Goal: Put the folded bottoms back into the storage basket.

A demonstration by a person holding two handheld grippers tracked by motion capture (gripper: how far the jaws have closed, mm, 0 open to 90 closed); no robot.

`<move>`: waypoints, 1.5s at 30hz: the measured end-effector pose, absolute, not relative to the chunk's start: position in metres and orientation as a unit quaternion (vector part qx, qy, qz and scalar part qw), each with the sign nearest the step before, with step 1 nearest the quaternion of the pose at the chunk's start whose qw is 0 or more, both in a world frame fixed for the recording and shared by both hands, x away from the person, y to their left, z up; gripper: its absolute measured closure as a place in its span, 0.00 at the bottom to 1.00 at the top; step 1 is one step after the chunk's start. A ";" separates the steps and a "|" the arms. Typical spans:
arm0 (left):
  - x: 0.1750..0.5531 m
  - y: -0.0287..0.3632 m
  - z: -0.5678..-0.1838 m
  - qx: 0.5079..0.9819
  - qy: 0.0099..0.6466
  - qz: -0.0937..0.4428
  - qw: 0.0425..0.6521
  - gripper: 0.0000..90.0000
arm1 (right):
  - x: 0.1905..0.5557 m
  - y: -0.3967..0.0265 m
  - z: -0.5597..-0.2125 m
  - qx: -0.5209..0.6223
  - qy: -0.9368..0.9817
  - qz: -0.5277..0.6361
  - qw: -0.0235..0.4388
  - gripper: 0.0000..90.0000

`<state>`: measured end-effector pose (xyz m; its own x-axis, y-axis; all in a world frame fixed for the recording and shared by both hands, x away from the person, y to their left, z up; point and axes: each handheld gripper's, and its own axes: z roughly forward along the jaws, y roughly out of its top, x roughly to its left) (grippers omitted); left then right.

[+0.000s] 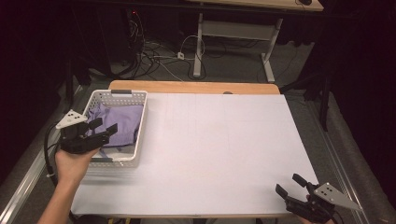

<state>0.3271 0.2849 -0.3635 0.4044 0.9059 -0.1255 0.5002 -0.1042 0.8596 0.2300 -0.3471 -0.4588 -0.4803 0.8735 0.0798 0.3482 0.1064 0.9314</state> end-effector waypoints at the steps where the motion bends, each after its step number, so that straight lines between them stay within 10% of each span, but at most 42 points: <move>1: 0.326 0.285 -0.364 0.708 0.496 0.226 0.449 0.39 | 0.230 -0.347 -0.459 0.438 0.697 0.505 0.260 0.25; 45: 0.293 0.283 -0.384 0.700 0.488 0.242 0.462 0.39 | 0.230 -0.347 -0.459 0.438 0.697 0.505 0.260 0.25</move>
